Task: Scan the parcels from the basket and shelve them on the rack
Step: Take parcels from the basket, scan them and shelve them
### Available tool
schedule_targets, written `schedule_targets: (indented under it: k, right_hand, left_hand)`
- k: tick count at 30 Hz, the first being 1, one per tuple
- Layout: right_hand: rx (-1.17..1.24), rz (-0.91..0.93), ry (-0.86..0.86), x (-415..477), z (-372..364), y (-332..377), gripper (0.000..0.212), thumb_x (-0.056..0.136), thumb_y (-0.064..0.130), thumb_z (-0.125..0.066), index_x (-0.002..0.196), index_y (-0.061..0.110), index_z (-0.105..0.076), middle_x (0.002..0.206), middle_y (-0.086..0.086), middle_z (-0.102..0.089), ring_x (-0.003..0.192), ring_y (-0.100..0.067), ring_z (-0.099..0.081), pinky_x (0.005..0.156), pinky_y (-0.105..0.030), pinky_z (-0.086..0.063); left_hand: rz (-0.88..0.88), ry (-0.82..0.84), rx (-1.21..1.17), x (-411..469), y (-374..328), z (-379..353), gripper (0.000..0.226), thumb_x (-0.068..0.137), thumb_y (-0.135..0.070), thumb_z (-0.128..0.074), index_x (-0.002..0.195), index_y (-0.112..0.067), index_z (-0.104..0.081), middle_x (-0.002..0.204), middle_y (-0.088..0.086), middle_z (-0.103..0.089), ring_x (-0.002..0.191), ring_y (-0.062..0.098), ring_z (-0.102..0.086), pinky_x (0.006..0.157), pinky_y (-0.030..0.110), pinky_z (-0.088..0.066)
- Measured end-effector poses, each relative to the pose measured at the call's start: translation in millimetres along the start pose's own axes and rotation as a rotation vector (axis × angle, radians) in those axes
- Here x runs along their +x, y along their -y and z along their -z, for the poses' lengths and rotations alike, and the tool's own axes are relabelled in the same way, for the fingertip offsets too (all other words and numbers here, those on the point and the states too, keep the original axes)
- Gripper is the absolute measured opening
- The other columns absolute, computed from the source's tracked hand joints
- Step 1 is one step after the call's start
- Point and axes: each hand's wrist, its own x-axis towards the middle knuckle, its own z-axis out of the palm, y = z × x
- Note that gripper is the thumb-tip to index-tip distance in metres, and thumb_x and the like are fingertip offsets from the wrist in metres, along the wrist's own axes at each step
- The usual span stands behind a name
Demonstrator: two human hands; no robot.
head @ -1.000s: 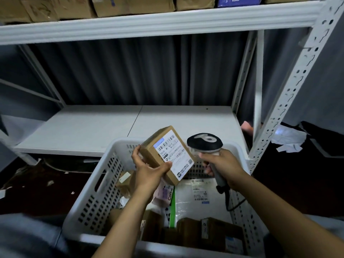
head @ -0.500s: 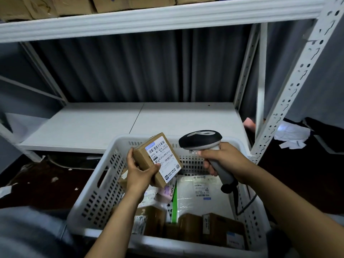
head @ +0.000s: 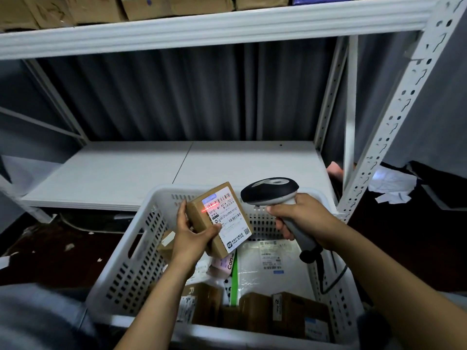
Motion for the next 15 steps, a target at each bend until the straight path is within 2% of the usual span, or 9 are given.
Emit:
schedule_targets:
  k: [3, 6, 8, 10, 12, 13, 15]
  right_hand:
    - [0.010, 0.004, -0.016, 1.1, -1.1, 1.3, 0.019, 0.089, 0.014, -0.063, 0.073, 0.004, -0.063, 0.060, -0.011, -0.062, 0.046, -0.020, -0.055, 0.048, -0.025, -0.046]
    - [0.033, 0.017, -0.045, -3.0, -2.2, 4.1, 0.017, 0.091, 0.014, -0.063, 0.079, 0.001, -0.063, 0.063, -0.011, -0.064, 0.046, -0.019, -0.056, 0.047, -0.025, -0.047]
    - [0.070, 0.024, -0.068, -7.2, -4.6, 4.4, 0.015, 0.092, 0.013, -0.063, 0.084, 0.000, -0.063, 0.064, -0.010, -0.066, 0.047, -0.019, -0.058, 0.047, -0.025, -0.049]
    - [0.121, 0.043, -0.103, -12.1, -11.4, 8.1, 0.012, 0.091, 0.010, -0.064, 0.088, -0.002, -0.064, 0.063, -0.009, -0.067, 0.050, -0.018, -0.061, 0.049, -0.024, -0.051]
    - [0.154, 0.090, -0.167, -14.4, -22.0, 14.2, 0.013, 0.089, 0.007, -0.066, 0.097, -0.004, -0.065, 0.071, -0.011, -0.071, 0.062, -0.020, -0.067, 0.057, -0.025, -0.055]
    - [0.166, 0.116, -0.204, -14.8, -26.8, 16.7, 0.016, 0.087, 0.008, -0.068, 0.100, -0.002, -0.066, 0.077, -0.011, -0.074, 0.069, -0.022, -0.070, 0.064, -0.028, -0.057]
    - [0.203, 0.159, -0.266, -17.4, -39.7, 29.2, 0.018, 0.085, 0.010, -0.072, 0.101, 0.005, -0.069, 0.088, -0.010, -0.076, 0.083, -0.025, -0.072, 0.077, -0.035, -0.058]
  left_hand:
    - [0.003, 0.019, 0.014, -1.2, -3.4, -1.0, 0.104, 0.074, -0.011, -0.080, 0.150, -0.039, -0.016, 0.138, 0.005, -0.052, 0.109, 0.018, -0.056, 0.092, 0.038, -0.051]
    - [0.020, 0.018, -0.004, -1.6, -6.1, 4.5, 0.102, 0.072, -0.017, -0.083, 0.148, -0.043, -0.020, 0.135, 0.006, -0.055, 0.114, 0.022, -0.058, 0.098, 0.044, -0.049]
    - [0.033, 0.020, -0.003, -2.7, -12.8, 10.1, 0.098, 0.070, -0.026, -0.085, 0.142, -0.049, -0.024, 0.132, 0.006, -0.058, 0.111, 0.024, -0.062, 0.094, 0.047, -0.052]
    - [0.034, 0.010, -0.020, -3.3, -21.3, 19.4, 0.091, 0.073, -0.028, -0.083, 0.142, -0.046, -0.026, 0.125, 0.006, -0.063, 0.103, 0.022, -0.065, 0.083, 0.040, -0.058]
    - [0.016, 0.001, -0.054, -5.1, -34.3, 31.0, 0.086, 0.078, -0.027, -0.078, 0.145, -0.038, -0.024, 0.119, 0.003, -0.064, 0.096, 0.019, -0.067, 0.072, 0.031, -0.058]
    - [0.010, -0.002, -0.069, -5.8, -41.1, 36.1, 0.083, 0.080, -0.029, -0.076, 0.145, -0.036, -0.023, 0.115, -0.001, -0.065, 0.093, 0.017, -0.066, 0.071, 0.030, -0.056]
    - [0.016, -0.022, -0.130, -8.6, -56.6, 50.8, 0.084, 0.080, -0.037, -0.075, 0.143, -0.038, -0.020, 0.112, -0.003, -0.063, 0.094, 0.018, -0.065, 0.080, 0.035, -0.055]
